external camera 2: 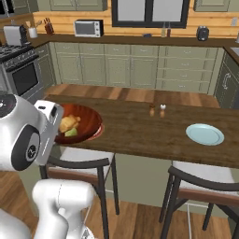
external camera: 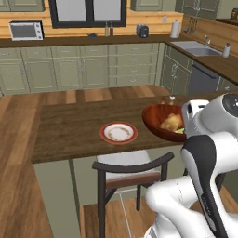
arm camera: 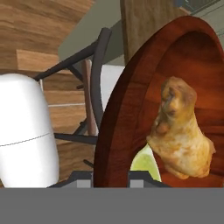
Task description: Pick the chicken drumstick and lemon wedge from their plates and place them in the bowl. Then put the bowl in the fridge.
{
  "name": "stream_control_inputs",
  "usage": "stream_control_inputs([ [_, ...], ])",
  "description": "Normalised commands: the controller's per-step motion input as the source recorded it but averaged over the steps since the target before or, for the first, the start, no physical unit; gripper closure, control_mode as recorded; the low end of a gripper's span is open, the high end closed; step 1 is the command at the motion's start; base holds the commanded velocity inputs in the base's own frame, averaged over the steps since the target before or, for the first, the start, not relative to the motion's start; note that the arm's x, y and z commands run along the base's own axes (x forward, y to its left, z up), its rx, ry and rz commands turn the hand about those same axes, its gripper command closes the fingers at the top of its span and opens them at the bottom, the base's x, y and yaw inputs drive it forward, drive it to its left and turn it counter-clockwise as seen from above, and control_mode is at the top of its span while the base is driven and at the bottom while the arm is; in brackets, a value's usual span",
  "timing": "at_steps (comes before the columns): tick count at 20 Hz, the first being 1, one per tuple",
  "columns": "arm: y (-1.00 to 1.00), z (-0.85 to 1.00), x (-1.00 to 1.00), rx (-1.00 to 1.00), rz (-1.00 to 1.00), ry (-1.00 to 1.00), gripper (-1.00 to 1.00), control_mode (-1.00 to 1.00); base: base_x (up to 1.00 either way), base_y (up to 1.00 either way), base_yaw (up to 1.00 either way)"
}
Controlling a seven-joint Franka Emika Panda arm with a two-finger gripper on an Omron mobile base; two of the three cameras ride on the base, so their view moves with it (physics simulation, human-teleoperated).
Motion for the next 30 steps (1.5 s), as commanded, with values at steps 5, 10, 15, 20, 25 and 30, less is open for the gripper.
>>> stream_control_inputs([
  [5, 0.00, 0.00, 0.00, 0.00, 0.00, 0.00, 1.00, 1.00, -0.21, 0.99, 0.03],
  [10, 0.00, 0.00, 0.00, 0.00, 0.00, 0.00, 1.00, 1.00, -0.05, 1.00, 0.01],
  [15, 0.00, 0.00, 0.00, 0.00, 0.00, 0.00, 1.00, 1.00, 0.01, 1.00, 0.00],
  [20, 0.00, 0.00, 0.00, 0.00, 0.00, 0.00, 1.00, 1.00, 0.20, 1.00, 0.00],
  [25, 0.00, 0.00, 0.00, 0.00, 0.00, 0.00, 1.00, 1.00, 0.45, 0.70, -0.03],
  [30, 0.00, 0.00, 0.00, 0.00, 0.00, 0.00, 1.00, 1.00, 0.60, 0.46, -0.30],
])
